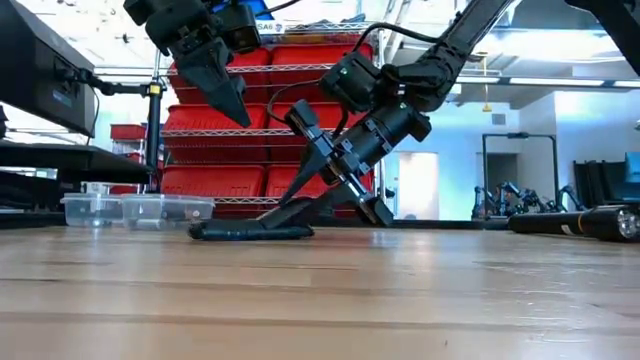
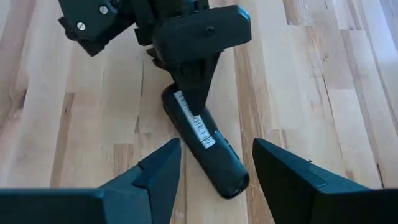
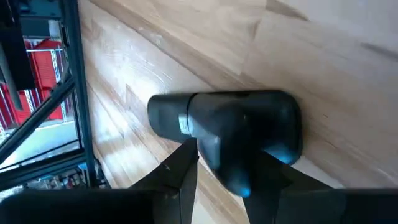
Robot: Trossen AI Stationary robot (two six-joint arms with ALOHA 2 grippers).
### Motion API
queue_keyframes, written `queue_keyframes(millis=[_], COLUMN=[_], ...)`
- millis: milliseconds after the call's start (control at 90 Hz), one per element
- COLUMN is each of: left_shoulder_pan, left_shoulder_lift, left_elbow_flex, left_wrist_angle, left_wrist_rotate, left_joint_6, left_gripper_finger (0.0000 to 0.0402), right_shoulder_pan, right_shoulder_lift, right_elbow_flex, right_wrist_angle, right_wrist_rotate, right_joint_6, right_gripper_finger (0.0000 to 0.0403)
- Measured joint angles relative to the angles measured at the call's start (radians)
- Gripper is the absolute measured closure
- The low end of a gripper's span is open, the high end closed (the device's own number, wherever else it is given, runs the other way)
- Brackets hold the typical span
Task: Insert battery
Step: Close the remote's battery compartment
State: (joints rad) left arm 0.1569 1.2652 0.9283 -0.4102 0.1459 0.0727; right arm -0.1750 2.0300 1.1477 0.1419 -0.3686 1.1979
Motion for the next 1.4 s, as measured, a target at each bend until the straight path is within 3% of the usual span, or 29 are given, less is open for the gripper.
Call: queue_keyframes(millis=[422, 722, 900, 1211, 1400], left_shoulder_pan=[0.0, 0.0, 0.0, 0.0, 0.0], left_shoulder_lift=[0.0, 0.0, 0.0, 0.0, 0.0], left_elbow_flex=[0.0, 0.0, 0.0, 0.0, 0.0], left_wrist_angle=[0.0, -0.001, -0.001, -0.003, -0.026], left_wrist_rotate=[0.0, 0.0, 0.0, 0.0, 0.0], left_joint_6=[-0.001, -0.005, -0.005, -0.008, -0.045], left_gripper_finger=[0.0222, 0.0222, 0.0222, 0.0222, 0.0222], right_shoulder_pan=[-0.044, -0.048, -0.05, -0.05, -0.056], right_shoulder_lift=[-0.005, -0.005, 0.001, -0.002, -0.002], right_elbow_flex=[0.004, 0.047, 0.145, 0.234, 0.301], right_wrist_angle=[-0.057, -0.167, -0.337, -0.37, -0.589], right_wrist_rotate=[-0.052, -0.049, 0.055, 0.05, 0.042], right_joint_6=[-0.166, -0.285, -0.461, -0.544, -0.609], right_gripper_finger=[0.0203, 0.0204, 0.0204, 0.0204, 0.0204])
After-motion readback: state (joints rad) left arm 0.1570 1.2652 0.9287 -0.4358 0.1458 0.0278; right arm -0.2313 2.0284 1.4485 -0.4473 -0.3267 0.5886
